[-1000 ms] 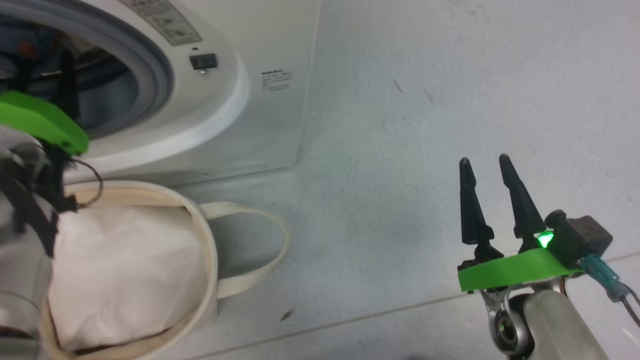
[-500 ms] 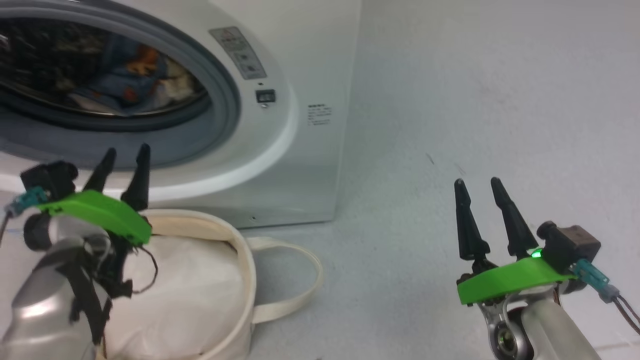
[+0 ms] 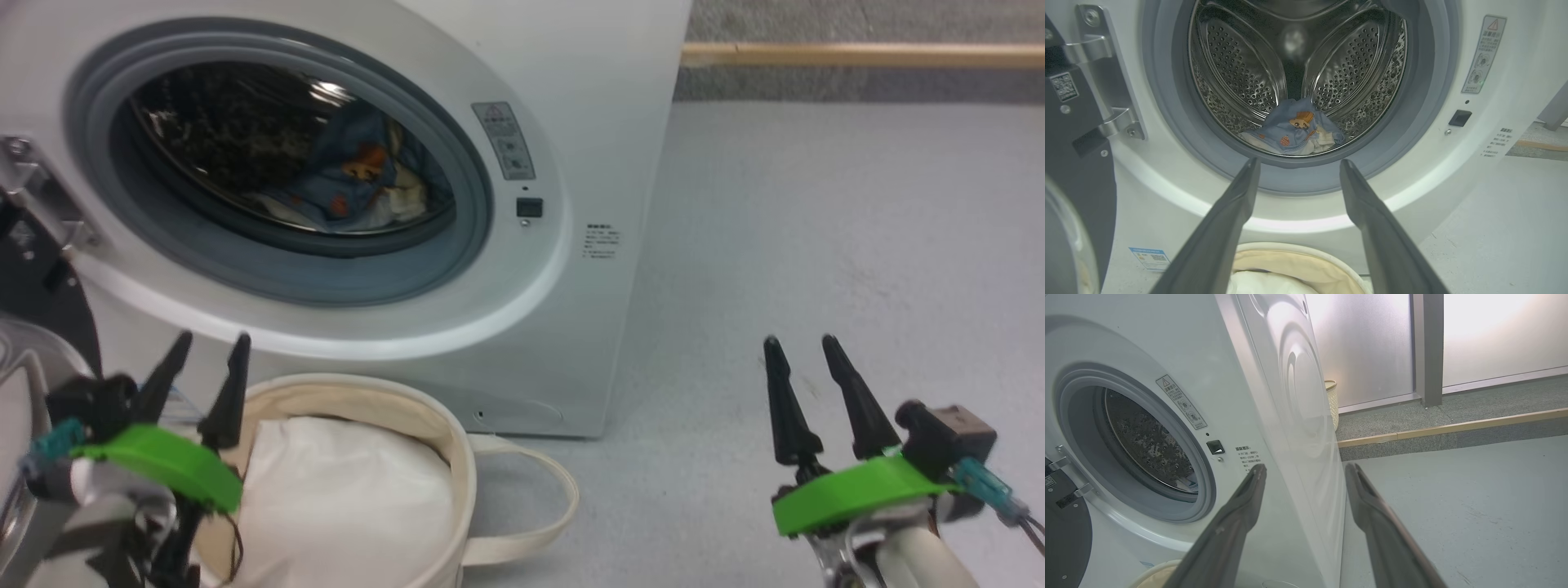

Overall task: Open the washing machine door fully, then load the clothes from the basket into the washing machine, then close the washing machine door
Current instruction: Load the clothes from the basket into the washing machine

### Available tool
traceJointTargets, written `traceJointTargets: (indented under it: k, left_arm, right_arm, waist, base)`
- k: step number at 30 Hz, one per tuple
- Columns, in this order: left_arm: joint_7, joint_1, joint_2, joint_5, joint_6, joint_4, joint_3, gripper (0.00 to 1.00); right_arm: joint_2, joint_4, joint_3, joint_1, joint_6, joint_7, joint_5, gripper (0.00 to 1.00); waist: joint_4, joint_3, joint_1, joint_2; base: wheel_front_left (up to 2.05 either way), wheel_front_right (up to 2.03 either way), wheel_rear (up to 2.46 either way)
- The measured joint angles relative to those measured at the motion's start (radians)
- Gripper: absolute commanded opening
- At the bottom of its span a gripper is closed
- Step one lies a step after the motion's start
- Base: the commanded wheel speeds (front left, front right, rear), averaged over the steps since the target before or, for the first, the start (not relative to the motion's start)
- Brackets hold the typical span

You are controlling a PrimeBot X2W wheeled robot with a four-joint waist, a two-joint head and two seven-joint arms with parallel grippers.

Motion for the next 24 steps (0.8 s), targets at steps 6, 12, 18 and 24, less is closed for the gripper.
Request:
traceJointTargets:
  k: [6,12,18,24]
  left_arm:
    - [0.0,0.119,-0.021,0.064,0.008,-0.06,0.065,1.0]
    - [0.0,0.147,-0.037,0.086,0.007,-0.094,0.126,1.0]
    - [0.0,0.168,-0.053,0.098,0.005,-0.105,0.156,1.0]
    - [0.0,0.168,-0.06,0.111,-0.002,-0.105,0.162,1.0]
  right_arm:
    - [-0.023,0.002,-0.024,0.071,0.0,0.0,0.01,1.0]
    - [-0.023,-0.002,-0.029,0.074,0.0,0.0,0.018,1.0]
    - [-0.026,-0.003,-0.028,0.074,0.0,0.0,0.019,1.0]
    - [-0.026,-0.003,-0.028,0.075,0.0,0.0,0.026,1.0]
  waist:
    - [0.038,-0.05,-0.0001,0.0]
    - [0.06,-0.068,-0.0001,0.0]
    - [0.06,-0.076,-0.0001,0.0]
    - [0.063,-0.08,0.0001,0.0]
  base:
    - [0.0,0.0,0.0]
    - [0.0,0.0,0.0]
    - [0.0,0.0,0.0]
    - [0.0,0.0,0.0]
